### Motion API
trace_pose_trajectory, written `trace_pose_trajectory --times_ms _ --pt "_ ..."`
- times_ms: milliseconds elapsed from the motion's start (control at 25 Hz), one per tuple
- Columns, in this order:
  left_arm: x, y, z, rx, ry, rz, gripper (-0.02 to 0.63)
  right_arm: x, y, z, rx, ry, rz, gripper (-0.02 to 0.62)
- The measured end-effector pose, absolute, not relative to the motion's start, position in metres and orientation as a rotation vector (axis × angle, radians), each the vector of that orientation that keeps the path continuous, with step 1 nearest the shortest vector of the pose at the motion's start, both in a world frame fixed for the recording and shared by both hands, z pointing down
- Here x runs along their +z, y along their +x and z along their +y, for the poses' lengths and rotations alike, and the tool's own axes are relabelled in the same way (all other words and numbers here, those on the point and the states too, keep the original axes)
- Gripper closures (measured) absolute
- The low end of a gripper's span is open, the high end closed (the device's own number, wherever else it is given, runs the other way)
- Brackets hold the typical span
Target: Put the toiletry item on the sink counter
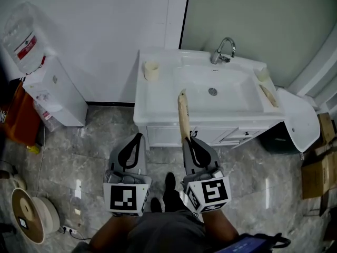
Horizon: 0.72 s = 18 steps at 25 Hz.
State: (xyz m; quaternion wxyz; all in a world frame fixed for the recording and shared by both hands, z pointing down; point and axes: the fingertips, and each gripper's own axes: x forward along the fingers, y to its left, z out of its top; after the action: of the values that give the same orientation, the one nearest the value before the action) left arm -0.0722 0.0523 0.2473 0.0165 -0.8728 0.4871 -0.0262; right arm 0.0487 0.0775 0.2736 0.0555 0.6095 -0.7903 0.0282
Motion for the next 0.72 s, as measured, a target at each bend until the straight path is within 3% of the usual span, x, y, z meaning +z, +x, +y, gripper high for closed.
trace_pose_trajectory --times_ms 720 --pt "0.249 -0.004 -0.074 -0.241 -2.624 1.610 0.592 0.284 0.115 -0.060 0.154 1.766 -2.503 0.577"
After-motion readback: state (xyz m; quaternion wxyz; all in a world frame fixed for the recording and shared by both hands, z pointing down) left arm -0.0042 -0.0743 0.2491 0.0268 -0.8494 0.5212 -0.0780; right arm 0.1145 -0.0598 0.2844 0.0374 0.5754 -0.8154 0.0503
